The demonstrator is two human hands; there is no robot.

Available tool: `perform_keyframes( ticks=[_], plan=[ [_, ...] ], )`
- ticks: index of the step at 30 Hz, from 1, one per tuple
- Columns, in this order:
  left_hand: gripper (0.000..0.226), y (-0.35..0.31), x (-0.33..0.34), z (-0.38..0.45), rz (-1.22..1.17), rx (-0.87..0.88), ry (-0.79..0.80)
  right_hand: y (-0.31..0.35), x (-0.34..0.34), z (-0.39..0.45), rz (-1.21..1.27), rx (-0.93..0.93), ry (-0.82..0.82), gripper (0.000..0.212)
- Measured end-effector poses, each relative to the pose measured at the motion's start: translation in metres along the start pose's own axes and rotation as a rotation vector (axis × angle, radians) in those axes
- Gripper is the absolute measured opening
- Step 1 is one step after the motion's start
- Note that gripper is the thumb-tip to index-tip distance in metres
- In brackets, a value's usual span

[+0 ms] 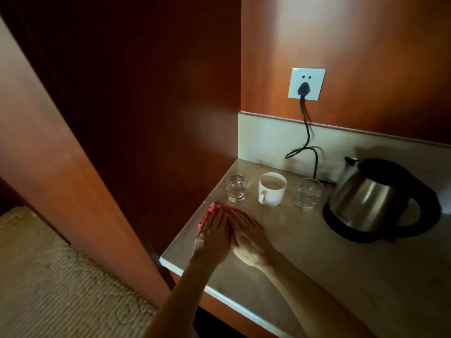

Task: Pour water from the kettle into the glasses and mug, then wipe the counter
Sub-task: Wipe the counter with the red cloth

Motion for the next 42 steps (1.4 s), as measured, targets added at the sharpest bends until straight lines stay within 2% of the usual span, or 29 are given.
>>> perform_keyframes(
  ticks=[4,6,9,13,17,22,28,34,38,42],
  plan=[
    [0.046,-0.05,-0.013,-0.028,0.086,0.132,-0.079,-0.004,-0.027,-0.045,-0.017,-0.007,0.012,0.058],
    [0.043,-0.075,-0.01,-0.042,0.14,0.18,-0.069,-0.008,-0.04,-0.072,-0.033,0.005,-0.001,0.056],
    [0.039,-0.112,-0.008,-0.068,0.132,0.158,-0.021,-0.014,-0.055,-0.122,-0.085,0.028,-0.033,0.052],
    [0.044,-0.151,-0.004,-0.089,0.068,0.163,-0.032,-0.025,-0.063,-0.17,-0.141,0.057,-0.059,0.052],
    [0.052,-0.158,0.002,-0.066,0.075,0.147,0.043,-0.044,-0.066,-0.165,-0.167,0.1,-0.111,0.051],
    [0.042,-0.154,0.001,-0.024,0.035,0.283,-0.034,-0.069,-0.066,-0.131,-0.172,0.123,-0.147,0.05],
    [0.044,-0.136,0.013,0.01,0.082,0.297,0.041,-0.084,-0.065,-0.095,-0.171,0.134,-0.12,0.054],
    [0.049,-0.144,0.004,-0.004,0.093,0.27,0.012,-0.08,-0.068,-0.101,-0.151,0.15,-0.087,0.057],
    [0.065,-0.152,0.013,-0.034,0.151,0.288,0.161,-0.059,-0.074,-0.134,-0.159,0.145,-0.081,0.04],
    [0.063,-0.175,0.012,-0.073,0.226,0.408,0.195,-0.038,-0.08,-0.184,-0.208,0.203,-0.105,0.046]
  ],
)
Point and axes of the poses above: each hand's wrist, its own z-axis towards the middle knuckle, its own x-axis out of the palm, y = z × x, the point moved 7 cm from there along z, towards the middle knuckle, and after that the axes turned 2 degrees about y, right-handed, at the moved point
